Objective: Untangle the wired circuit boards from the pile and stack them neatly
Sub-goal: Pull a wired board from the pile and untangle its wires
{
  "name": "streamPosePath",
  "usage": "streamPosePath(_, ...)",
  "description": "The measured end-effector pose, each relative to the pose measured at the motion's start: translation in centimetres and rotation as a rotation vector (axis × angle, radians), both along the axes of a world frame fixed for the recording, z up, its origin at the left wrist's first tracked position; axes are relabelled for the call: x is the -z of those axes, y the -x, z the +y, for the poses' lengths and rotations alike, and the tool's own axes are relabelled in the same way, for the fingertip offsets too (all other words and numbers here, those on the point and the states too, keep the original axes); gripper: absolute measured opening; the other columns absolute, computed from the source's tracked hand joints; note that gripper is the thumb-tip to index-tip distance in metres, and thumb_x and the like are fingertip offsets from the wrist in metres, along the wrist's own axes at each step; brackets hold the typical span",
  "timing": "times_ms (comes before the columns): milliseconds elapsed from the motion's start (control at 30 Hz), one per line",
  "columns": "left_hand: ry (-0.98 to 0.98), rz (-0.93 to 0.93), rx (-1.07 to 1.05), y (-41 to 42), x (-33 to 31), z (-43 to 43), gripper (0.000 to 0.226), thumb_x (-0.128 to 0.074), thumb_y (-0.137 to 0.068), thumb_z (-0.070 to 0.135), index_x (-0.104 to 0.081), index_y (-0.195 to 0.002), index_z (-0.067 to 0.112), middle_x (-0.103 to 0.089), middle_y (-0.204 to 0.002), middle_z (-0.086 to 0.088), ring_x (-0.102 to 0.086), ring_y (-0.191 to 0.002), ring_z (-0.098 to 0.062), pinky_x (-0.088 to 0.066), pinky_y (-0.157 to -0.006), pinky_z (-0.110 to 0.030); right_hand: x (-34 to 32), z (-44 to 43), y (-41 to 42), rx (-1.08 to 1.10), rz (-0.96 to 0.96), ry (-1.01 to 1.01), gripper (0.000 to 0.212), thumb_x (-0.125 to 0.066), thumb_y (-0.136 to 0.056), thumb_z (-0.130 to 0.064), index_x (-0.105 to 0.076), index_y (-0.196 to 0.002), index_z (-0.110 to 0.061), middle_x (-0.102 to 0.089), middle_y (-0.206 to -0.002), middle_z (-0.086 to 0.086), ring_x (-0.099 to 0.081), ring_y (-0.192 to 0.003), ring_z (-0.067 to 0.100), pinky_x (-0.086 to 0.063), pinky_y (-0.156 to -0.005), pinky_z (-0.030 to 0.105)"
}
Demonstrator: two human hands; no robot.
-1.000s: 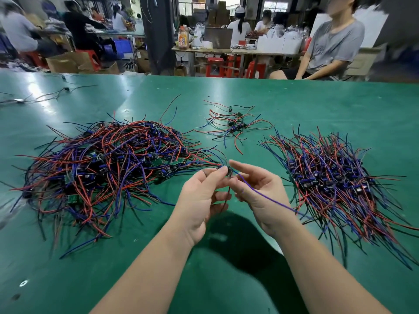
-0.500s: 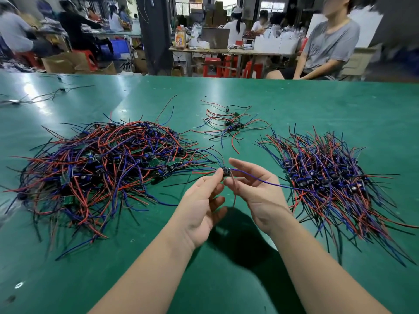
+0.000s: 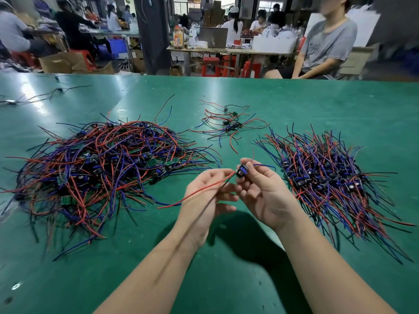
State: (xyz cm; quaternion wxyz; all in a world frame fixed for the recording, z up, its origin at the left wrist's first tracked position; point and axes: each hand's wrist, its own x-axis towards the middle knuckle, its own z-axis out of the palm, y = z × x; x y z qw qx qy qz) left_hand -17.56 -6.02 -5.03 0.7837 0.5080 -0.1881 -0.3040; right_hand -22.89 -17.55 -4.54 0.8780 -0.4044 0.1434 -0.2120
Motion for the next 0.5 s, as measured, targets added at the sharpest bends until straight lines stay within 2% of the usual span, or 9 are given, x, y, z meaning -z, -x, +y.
streamPosePath(67,-0.053,0.135,0.051,-0.4,-0.4,0.2,0.033,-0.05,-0.092,0.041,-0.061,-0.085,0.011,-0.07,-0.065,-0.011,-0.061,-0.046,-0.015,-0.051,-0.044,-0.022,0.0,-0.2,0.4,-0.058,-0.009,0.098,0.016,-0.059,-0.073,-0.013,-0.075,-0.072,-0.014,-0.068,-0.067,0.001,-0.059,-0.053,0.008,-0.049,-0.052,0.017)
streamPosePath(133,-0.133,0.032,0.038,-0.5,-0.2,0.2,0.036,-0.063,-0.079,0.045,-0.063,-0.077,0.009,-0.07,-0.067,-0.012,-0.062,-0.046,-0.015,-0.051,-0.045,-0.022,0.1,-0.2,0.6,-0.073,-0.008,0.224,0.015,-0.058,-0.076,-0.009,-0.07,-0.084,-0.009,-0.067,-0.066,0.002,-0.059,-0.055,0.008,-0.048,-0.053,0.016)
streamPosePath(200,-0.163,-0.121,0.014,-0.3,0.3,0.2,0.026,-0.075,-0.072,0.032,-0.068,-0.073,0.007,-0.072,-0.069,-0.01,-0.061,-0.049,-0.013,-0.05,-0.049,-0.021,0.2,-0.2,0.7,-0.058,0.036,0.34,0.017,-0.058,-0.082,-0.001,-0.065,-0.096,-0.006,-0.066,-0.068,0.004,-0.057,-0.055,0.009,-0.044,-0.054,0.017)
streamPosePath(300,-0.203,-0.205,-0.033,-0.4,1.2,0.2,0.009,-0.076,-0.078,0.01,-0.071,-0.07,0.009,-0.072,-0.066,-0.007,-0.064,-0.053,-0.012,-0.05,-0.051,-0.019,0.2,-0.1,0.5,0.002,0.138,0.407,0.027,-0.057,-0.086,0.008,-0.061,-0.106,-0.009,-0.067,-0.07,0.007,-0.053,-0.055,0.01,-0.039,-0.055,0.019)
streamPosePath(400,-0.245,-0.21,-0.045,-0.5,1.6,0.1,0.007,-0.075,-0.079,0.008,-0.07,-0.074,0.006,-0.071,-0.063,-0.005,-0.065,-0.053,-0.013,-0.051,-0.051,-0.021,0.2,-0.1,0.3,0.053,0.19,0.383,0.032,-0.061,-0.082,0.007,-0.057,-0.108,-0.012,-0.068,-0.073,0.01,-0.048,-0.058,0.013,-0.035,-0.056,0.021)
streamPosePath(500,-0.265,-0.234,-0.038,-0.5,1.8,-0.1,0.006,-0.074,-0.08,0.009,-0.07,-0.079,0.004,-0.073,-0.067,-0.007,-0.068,-0.059,-0.018,-0.056,-0.063,-0.03,0.4,-0.1,0.3,0.025,0.19,0.361,0.025,-0.061,-0.084,0.004,-0.062,-0.104,-0.01,-0.073,-0.079,0.011,-0.054,-0.057,0.01,-0.037,-0.054,0.018)
